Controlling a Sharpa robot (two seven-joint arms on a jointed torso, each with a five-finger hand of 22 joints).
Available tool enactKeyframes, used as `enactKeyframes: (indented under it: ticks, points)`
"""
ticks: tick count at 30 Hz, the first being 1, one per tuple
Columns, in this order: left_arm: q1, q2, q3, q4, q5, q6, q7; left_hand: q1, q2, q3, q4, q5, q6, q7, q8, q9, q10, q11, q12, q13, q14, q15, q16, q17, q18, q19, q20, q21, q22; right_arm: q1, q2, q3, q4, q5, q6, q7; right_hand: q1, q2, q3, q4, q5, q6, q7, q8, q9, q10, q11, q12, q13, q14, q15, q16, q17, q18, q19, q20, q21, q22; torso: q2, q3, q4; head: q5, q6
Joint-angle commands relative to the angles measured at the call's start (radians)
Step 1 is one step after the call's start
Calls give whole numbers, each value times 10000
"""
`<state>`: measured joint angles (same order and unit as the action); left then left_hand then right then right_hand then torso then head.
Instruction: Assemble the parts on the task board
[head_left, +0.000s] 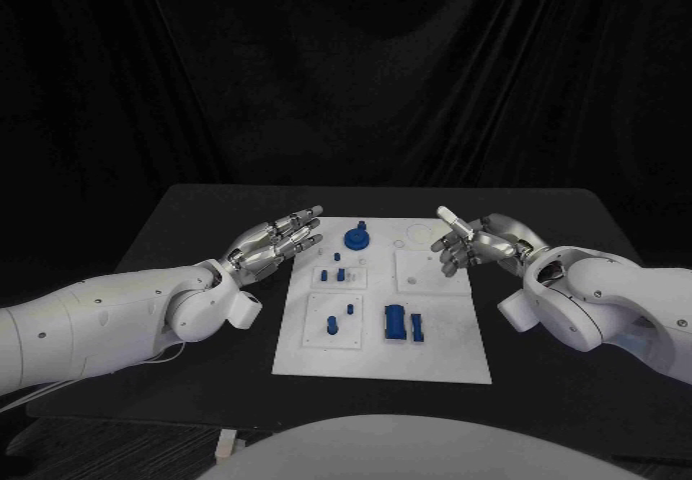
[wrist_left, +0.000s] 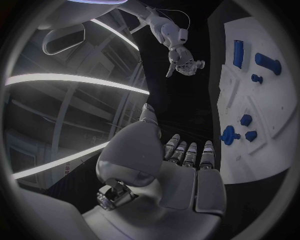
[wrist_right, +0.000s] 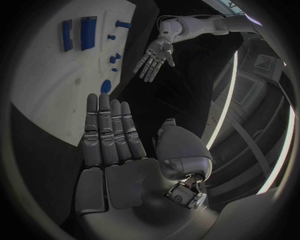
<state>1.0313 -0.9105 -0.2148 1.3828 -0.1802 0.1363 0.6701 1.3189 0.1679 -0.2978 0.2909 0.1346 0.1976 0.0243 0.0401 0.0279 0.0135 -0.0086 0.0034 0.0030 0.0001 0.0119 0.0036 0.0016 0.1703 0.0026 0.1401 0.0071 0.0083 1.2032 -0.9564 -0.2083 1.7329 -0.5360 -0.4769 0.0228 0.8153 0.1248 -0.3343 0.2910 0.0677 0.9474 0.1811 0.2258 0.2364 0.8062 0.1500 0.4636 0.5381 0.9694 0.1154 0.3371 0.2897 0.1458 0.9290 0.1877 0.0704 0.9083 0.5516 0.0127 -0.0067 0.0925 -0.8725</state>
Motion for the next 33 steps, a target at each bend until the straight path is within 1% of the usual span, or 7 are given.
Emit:
enactKeyframes:
  ticks: [1, 4, 11, 13, 14, 18, 33]
  points:
    - [-14, 42, 9, 72, 55, -986, 2324, 8, -353, 170, 17, -90, -68, -301, -22, -9, -46, -320, -7, -2, -1, -348, -36, -16, 114, -16, -314, -61, -56, -128, -49, 3, -67, 2021, -446, 3338, 275, -579, 489, 17, -97, -525, -82, -319, -235, -1295, 756, -1110, -878, -1522, 781, -1060, -630, -453, -1819, 403, 145, -837, 0, 0, -2, 18, -1]
    - [-14, 56, 9, 108, 36, -1363, 2520, -112, -598, 394, 25, -132, -232, -544, -113, -31, -135, -560, -34, -30, -1, -534, -36, -16, 111, -26, -531, -71, -83, -259, -83, 3, -149, 2354, -58, 4134, 391, -1744, 1536, 96, -41, -2195, -1105, -1252, -717, -4378, -163, -2682, -1938, -6061, 539, -2820, -1768, -714, -8072, 955, -392, -6176, -8, -4, -7, 40, -1]
    - [-15, 72, 9, 114, -468, -1910, 2679, -541, -1204, 1138, 43, -213, -438, -1207, -192, -62, -135, -1182, -34, -30, -1, -637, -36, -16, 83, -26, -770, -71, -83, -585, -55, 2, -453, 2744, 388, 5599, 1053, -2323, 1896, 88, 241, -5629, -2652, -1837, -1656, -7029, -1330, -3690, -3733, -9050, -94, -3130, -2617, -665, -9210, 488, -627, -8329, -36, -18, -6, 72, -1]
    - [-2, 54, 0, 87, -189, -1384, 44, -4337, -1679, 1683, -844, -527, -925, -243, -401, -279, -135, -767, -34, -30, -1, -119, -36, -16, -511, -26, -1401, -71, -83, -579, -54, -10, -464, 2208, 102, 4352, -1718, -2003, 2332, -814, -677, -6760, -1811, -2258, -2364, -7334, -1500, -4636, -4240, -9694, -400, -3371, -2897, -1458, -9290, -212, -704, -9083, -33, -13, -6, 72, 0]
    - [-2, 55, 3, 89, -186, -1395, 41, -4354, -1679, 1702, -847, -527, -925, -243, -401, -279, -135, -767, -34, -30, -1, -119, -36, -16, -511, -26, -1401, -71, -83, -582, -48, -3, -467, 2218, 91, 4354, -2004, -2005, 2414, -980, -677, -6992, -1811, -2258, -2364, -8062, -1500, -4636, -4359, -9694, -1154, -3371, -2897, -1458, -9290, -360, -704, -9083, -33, -14, -6, 70, 5]
    - [5, 105, 89, 161, -107, -1702, -20, -5732, -1679, 1927, -1148, -1346, -1114, -243, -401, -279, -135, -695, -34, -30, -1, -119, -36, -16, -524, -26, -1401, -71, -83, -675, 129, 201, -581, 2525, -204, 4414, -5585, -1248, 3343, -2090, -677, -8430, -1811, -2258, -2364, -8062, -1500, -4636, -5381, -9694, -1154, -3371, -2897, -1458, -9290, -1877, -704, -9083, -35, -20, -1, 14, 159]
    - [101, 739, 1176, 1064, 901, -5587, -802, -9139, -1679, 2978, -1957, -1346, -1976, -243, -401, -279, -135, 86, -34, -30, -1, -119, -36, -16, -998, -26, -1401, -71, -83, -1486, 1676, 1982, -1573, 5208, -2784, 4942, -8153, -1248, 3343, -2910, -677, -9474, -1811, -2258, -2364, -8062, -1500, -4636, -5381, -9694, -1154, -3371, -2897, -1458, -9290, -1877, -704, -9083, -63, -97, 48, -669, 2025]
